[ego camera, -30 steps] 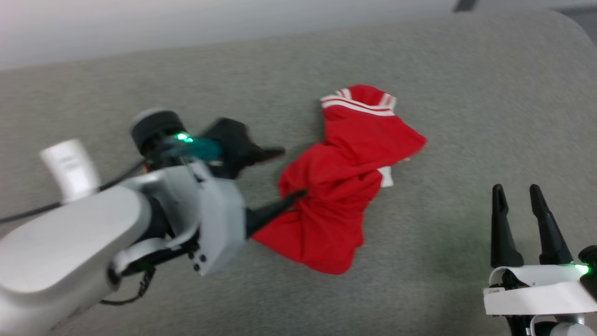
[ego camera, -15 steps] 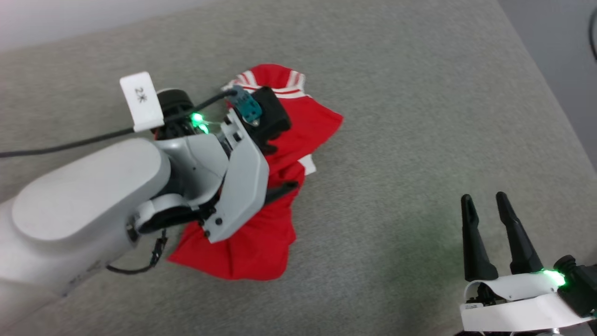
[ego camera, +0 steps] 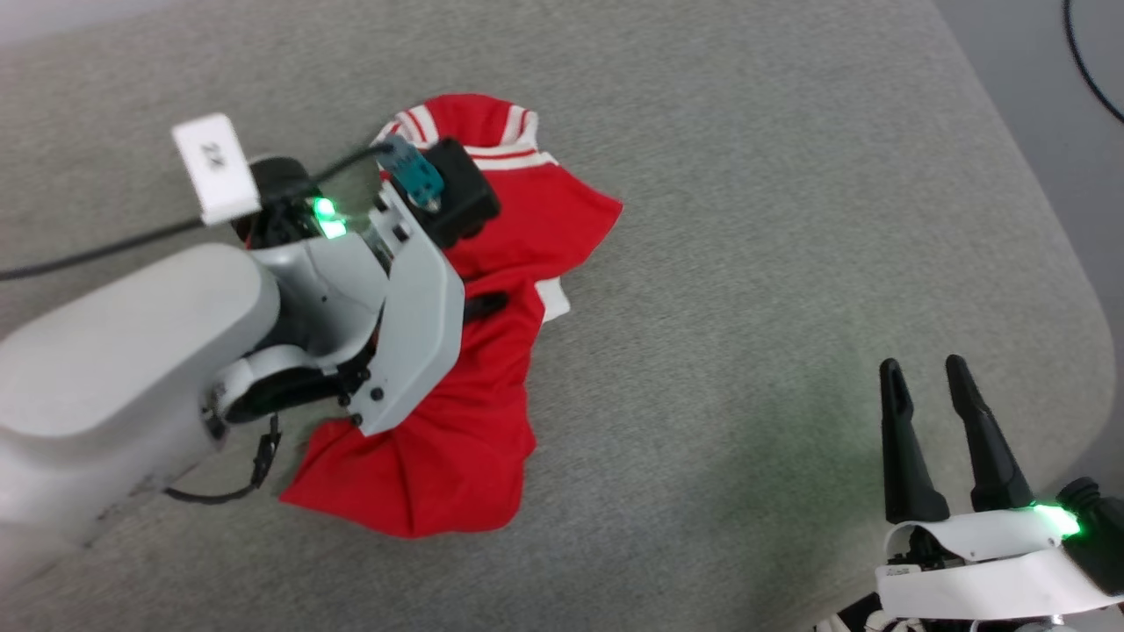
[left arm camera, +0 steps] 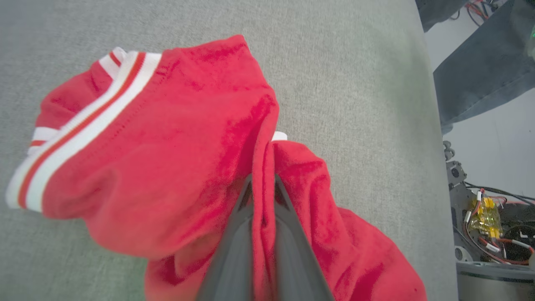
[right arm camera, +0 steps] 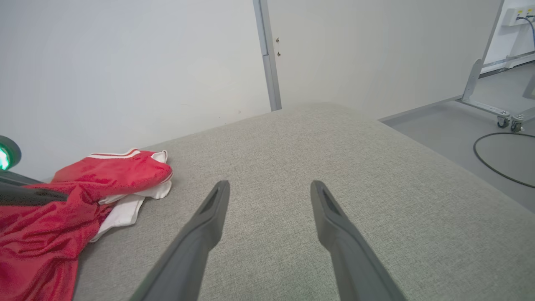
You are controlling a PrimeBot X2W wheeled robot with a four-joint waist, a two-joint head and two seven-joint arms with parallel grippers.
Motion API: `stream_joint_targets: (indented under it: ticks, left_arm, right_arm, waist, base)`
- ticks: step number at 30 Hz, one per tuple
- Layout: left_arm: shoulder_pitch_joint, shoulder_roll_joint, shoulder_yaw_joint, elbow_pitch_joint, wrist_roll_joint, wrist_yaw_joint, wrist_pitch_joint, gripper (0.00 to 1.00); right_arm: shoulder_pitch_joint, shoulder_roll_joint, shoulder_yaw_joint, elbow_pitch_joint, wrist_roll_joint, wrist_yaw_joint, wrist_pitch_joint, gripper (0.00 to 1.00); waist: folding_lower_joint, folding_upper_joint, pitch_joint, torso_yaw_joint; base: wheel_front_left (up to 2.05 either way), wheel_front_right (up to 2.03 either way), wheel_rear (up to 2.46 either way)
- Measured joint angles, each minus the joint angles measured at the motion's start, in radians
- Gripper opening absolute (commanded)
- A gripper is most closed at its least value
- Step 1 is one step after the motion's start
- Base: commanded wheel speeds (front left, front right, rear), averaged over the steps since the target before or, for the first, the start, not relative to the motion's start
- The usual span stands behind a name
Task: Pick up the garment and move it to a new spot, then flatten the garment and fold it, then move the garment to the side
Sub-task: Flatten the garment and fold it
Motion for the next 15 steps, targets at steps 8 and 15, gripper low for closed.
stream_joint_targets:
  ticks: [8,15]
  left_arm:
    - [-0.022,0.102,0.034,-0.012,-0.114,0.0,-0.152,0.0]
    - [0.033,0.233,0.028,0.102,-0.192,0.0,-0.264,0.0]
  right_arm:
    - [-0.023,0.001,-0.034,0.019,-0.047,0.0,0.0,1.0]
    - [-0.05,0.001,-0.034,0.023,-0.079,0.0,0.0,1.0]
  waist:
    - [0.0,0.0,-0.019,0.086]
    - [0.0,0.0,-0.041,0.162]
  base:
    - [0.0,0.0,0.0]
    - [0.0,0.0,0.0]
